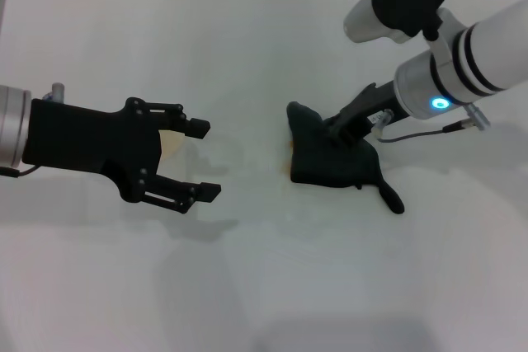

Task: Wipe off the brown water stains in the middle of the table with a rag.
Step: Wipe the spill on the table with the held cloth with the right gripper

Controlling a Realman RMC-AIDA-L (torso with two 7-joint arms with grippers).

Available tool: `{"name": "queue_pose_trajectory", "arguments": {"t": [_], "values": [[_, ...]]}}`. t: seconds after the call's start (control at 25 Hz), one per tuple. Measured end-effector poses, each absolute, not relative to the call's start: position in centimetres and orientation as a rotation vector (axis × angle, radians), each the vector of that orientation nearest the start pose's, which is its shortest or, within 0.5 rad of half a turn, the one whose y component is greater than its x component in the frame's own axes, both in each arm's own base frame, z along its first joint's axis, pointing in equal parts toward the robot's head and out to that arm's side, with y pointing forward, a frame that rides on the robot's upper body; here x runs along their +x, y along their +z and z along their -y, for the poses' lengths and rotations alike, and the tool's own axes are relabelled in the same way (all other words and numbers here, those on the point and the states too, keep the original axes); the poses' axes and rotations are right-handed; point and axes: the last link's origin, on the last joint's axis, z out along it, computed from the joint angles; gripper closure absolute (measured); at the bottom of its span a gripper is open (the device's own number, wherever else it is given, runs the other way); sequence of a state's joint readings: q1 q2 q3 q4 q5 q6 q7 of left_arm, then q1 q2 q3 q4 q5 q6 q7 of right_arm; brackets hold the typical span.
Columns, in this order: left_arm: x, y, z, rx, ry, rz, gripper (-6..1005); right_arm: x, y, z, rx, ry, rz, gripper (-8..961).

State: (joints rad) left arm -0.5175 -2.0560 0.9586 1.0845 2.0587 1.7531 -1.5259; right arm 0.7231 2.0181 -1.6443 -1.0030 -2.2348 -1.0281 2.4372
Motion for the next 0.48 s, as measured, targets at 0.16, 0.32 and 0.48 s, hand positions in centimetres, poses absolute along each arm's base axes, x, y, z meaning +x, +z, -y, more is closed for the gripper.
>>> {"name": "queue_pose_trajectory", "arguments": {"t": [0.16,0.32,0.48], "values": [[-20.8,2.9,-32.6,-3.03,-0.352,0.181,119,14.9,-7.1,-39.1,-2.721,-0.184,-0.673,877],[-20.8,2.9,-32.6,-3.029,-0.354,0.173,119,13.7,-8.0,-38.3,-2.771,-0.211,-0.627,877],[-20.8,2.8,-32.5,-3.03,-0.355,0.163,119,12.9,-8.9,-37.5,-2.805,-0.245,-0.594,877]]}}
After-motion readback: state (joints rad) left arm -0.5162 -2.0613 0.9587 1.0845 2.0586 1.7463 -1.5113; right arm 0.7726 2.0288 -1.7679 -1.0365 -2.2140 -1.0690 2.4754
